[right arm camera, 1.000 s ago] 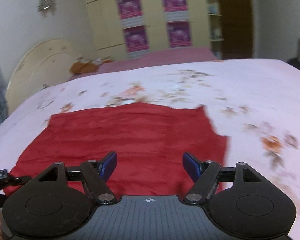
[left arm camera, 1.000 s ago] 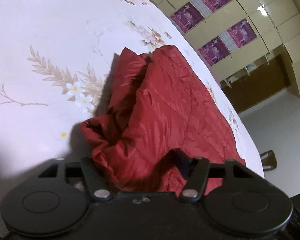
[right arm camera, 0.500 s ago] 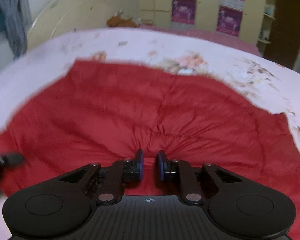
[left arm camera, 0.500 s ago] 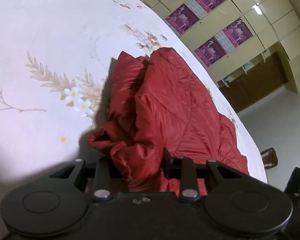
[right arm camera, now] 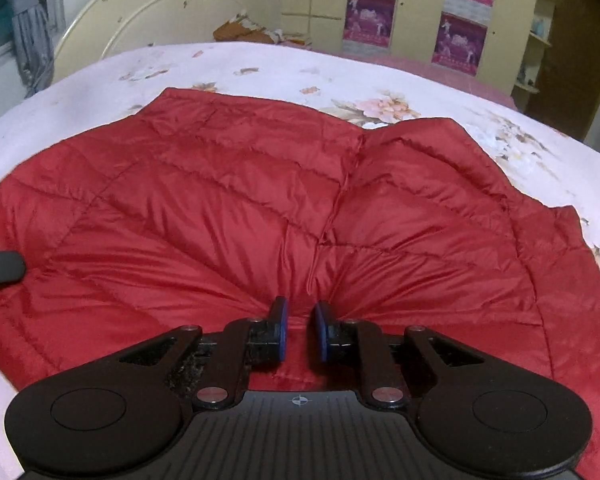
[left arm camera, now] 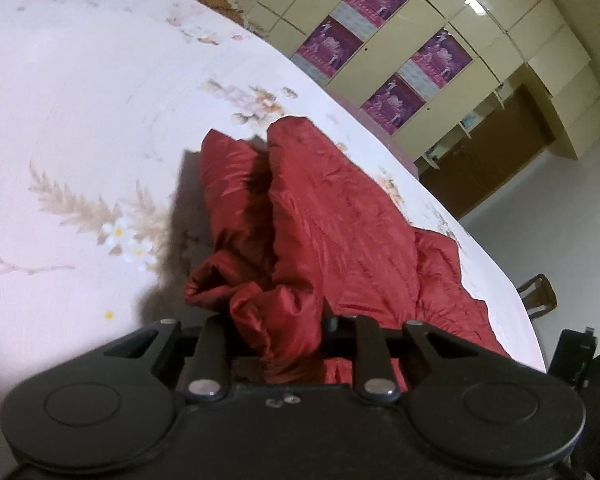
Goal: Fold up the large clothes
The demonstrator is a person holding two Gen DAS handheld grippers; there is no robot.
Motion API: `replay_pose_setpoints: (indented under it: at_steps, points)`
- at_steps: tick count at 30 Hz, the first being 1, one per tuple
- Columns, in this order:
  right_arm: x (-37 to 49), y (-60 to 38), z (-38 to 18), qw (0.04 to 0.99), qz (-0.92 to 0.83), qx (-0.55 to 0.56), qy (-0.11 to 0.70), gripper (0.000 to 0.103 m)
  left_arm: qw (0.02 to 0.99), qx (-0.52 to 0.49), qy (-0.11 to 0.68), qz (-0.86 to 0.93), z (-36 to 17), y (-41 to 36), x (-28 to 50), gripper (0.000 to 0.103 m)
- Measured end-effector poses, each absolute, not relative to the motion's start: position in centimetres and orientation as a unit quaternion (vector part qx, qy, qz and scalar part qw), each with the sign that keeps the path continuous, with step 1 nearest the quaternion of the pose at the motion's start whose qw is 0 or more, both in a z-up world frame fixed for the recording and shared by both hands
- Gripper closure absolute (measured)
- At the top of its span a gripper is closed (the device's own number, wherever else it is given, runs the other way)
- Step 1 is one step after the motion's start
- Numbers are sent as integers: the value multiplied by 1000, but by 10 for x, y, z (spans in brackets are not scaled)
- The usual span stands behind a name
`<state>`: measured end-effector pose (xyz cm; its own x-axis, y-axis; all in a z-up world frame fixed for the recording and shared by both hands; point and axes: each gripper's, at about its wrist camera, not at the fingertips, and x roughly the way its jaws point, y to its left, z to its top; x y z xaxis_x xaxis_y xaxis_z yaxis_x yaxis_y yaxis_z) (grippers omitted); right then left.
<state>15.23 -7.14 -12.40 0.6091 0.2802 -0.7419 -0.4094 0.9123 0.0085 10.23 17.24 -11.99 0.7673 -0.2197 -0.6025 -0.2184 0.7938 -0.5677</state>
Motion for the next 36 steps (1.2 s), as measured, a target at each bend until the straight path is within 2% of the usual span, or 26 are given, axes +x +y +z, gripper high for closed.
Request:
replay_pose_setpoints:
  at_steps: [5,14,17,23,29,36]
  points:
    - [140,-77,-103,887,213,-86,401,87,891,-311,332,5,-109,166,97,83]
    - [152,-91,-122,875,247,-55,412,87,928,-217,304,-14,-55,111,104,84]
    - [148,-114,-103,878,251,-23,406,87,940,-174,293,-27,-36,84,105,84]
    - [122,-173,-82,886,227,-37,402,87,946,-132,286,-77,-20,25,113,84]
    - [98,-233,-82,892,170,-42,416,87,936,-117,297,-149,-34,-37,125,84]
    - [76,-279,-82,895,132,-16,425,87,903,-89,354,-226,-85,-107,142,84]
